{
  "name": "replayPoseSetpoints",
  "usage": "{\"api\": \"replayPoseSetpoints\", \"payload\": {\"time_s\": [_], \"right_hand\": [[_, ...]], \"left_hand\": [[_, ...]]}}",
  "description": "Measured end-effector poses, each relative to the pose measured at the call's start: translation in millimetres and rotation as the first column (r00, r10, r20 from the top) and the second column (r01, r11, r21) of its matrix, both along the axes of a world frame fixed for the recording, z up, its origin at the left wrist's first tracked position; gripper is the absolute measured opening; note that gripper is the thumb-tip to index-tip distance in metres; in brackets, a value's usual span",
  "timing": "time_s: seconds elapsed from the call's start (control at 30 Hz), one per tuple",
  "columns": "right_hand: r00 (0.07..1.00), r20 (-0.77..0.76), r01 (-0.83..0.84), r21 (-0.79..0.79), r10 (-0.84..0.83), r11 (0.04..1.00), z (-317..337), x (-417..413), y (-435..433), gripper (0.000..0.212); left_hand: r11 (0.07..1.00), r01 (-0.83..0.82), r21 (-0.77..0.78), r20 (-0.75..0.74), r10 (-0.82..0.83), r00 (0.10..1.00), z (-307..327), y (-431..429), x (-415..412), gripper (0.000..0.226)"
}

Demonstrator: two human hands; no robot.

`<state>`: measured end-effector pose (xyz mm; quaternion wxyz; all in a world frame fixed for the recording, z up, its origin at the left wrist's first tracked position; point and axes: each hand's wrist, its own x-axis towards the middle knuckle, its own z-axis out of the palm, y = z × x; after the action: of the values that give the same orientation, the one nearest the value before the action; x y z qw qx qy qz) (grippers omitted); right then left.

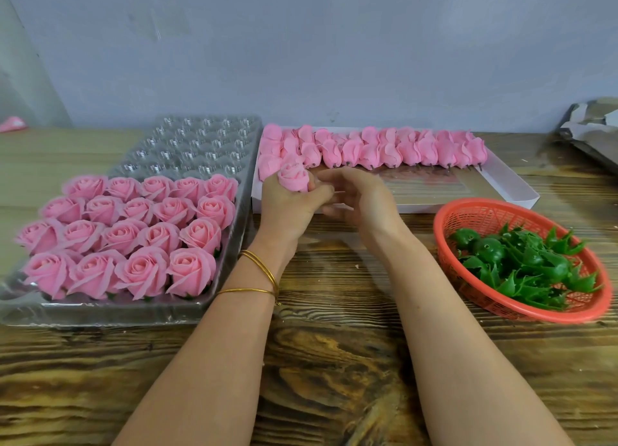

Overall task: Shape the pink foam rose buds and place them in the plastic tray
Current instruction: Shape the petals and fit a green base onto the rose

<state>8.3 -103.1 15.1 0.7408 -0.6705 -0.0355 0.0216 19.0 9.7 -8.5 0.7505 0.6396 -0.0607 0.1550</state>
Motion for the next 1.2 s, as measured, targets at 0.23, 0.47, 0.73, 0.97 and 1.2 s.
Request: {"api": "replayPoseSetpoints", "payload": {"time_s": [0.23,0.47,0.73,0.97,1.2], "right_hand": [[0.991,-0.056,-0.112,0.104,0.118,0.988,2,-1,-6,0.035],[0.941,-0.083,-0.298,0.245,0.327,0.922,0,-7,-6,0.025],[0.921,-0.118,-0.323,0.3,0.371,0.898,-2,-6,-1,0.02],[0.909,-0.127,-0.337,0.342,0.398,0.877,-6,-5,-3,0.031],[0.913,-0.106,-0.342,0.324,0.394,0.882,-11,-3,-4,0.028]], "left_hand": [[1.0,-0.018,-0.015,0.06,0.019,0.998,4,0,-1,0.045],[0.996,0.044,-0.073,0.072,-0.039,0.997,3,1,-3,0.039],[0.99,0.12,-0.072,0.056,-0.116,0.992,3,-2,-3,0.04],[0.982,0.19,0.006,0.034,-0.19,0.981,2,-1,-3,0.037],[0.986,0.142,0.087,0.009,-0.144,0.99,3,0,-3,0.023]]}}
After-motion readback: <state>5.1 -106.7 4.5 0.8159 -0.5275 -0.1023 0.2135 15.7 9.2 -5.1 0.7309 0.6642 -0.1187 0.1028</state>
